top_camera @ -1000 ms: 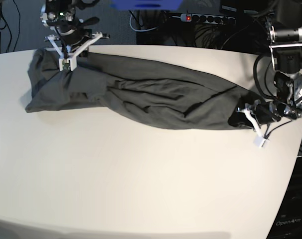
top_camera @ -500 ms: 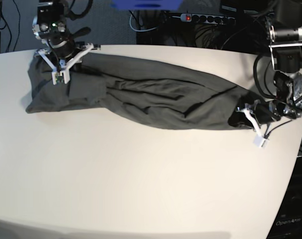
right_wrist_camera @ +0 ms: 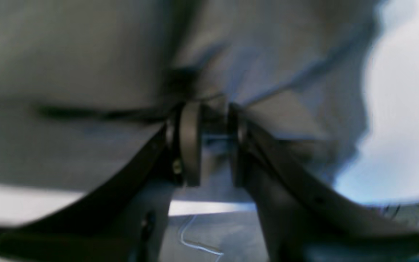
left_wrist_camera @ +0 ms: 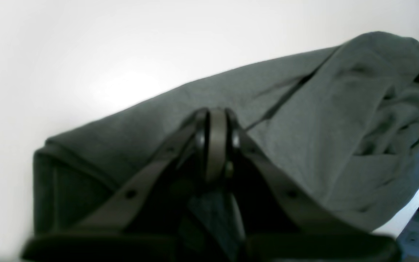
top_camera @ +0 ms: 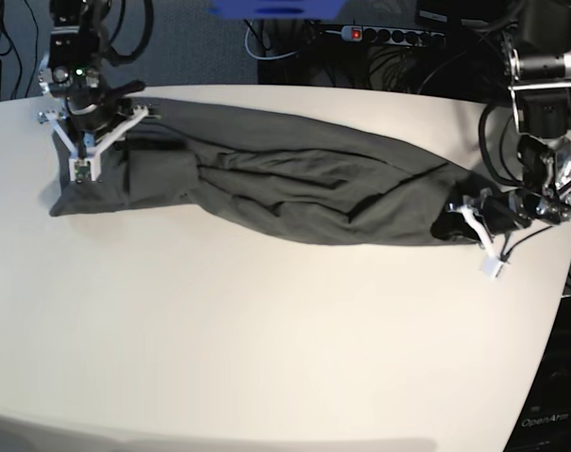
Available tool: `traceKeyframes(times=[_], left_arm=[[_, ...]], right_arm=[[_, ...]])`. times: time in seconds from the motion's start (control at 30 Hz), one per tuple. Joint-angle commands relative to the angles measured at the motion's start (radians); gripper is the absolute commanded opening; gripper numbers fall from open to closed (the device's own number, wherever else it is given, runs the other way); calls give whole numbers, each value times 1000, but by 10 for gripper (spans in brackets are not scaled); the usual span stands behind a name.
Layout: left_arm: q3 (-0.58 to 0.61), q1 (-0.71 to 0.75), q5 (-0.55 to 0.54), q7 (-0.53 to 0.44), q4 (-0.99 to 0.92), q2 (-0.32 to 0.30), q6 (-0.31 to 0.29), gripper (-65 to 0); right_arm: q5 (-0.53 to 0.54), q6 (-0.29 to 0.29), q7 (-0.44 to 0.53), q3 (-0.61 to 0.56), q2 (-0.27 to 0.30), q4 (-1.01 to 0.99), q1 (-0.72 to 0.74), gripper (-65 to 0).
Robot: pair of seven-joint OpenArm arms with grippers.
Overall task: Fold the T-shirt properly
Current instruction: 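Lift the right gripper and fold the fabric over the strip end, then press the strip end down with the right gripper and straighten it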
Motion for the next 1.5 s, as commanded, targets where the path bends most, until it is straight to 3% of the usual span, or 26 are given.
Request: traceKeyframes(times=[0.0,0.1,0.33,0.5,0.73,0.83,0.93,1.07,1.13,1.47], left_arm=[[24,60,271,225,-60,17,94,-628],[24,60,271,225,-62,17,94,-628],[24,58,270,225,-62,18,94,-628],[24,58,270,225,-62,18,94,-628],[24,58,270,225,-62,18,95,-628],[24,58,270,225,-62,18,95,-628],[24,58,270,225,-62,18,95,-628],[24,58,270,225,-63,18,95,-628],[24,58,270,225,-63,18,95,-628],[24,58,270,225,-63,18,97,-628]], right_arm=[[-1,-17,31,7,6,17,-7,-524],[-1,-41,89,5,11,17,-27,-524],[-1,-45,100,7,67,18,-2,-528],[-1,-43,99,5,103,18,33,-583],[-1,-37,50,-2,103,18,124,-582],[-1,18,40,-15,103,18,168,-582],[0,32,25,-12,95,14,200,-583],[2,40,27,-19,61,11,207,-583],[2,71,28,-42,60,9,207,-583],[2,74,31,-104,32,-80,196,-583]])
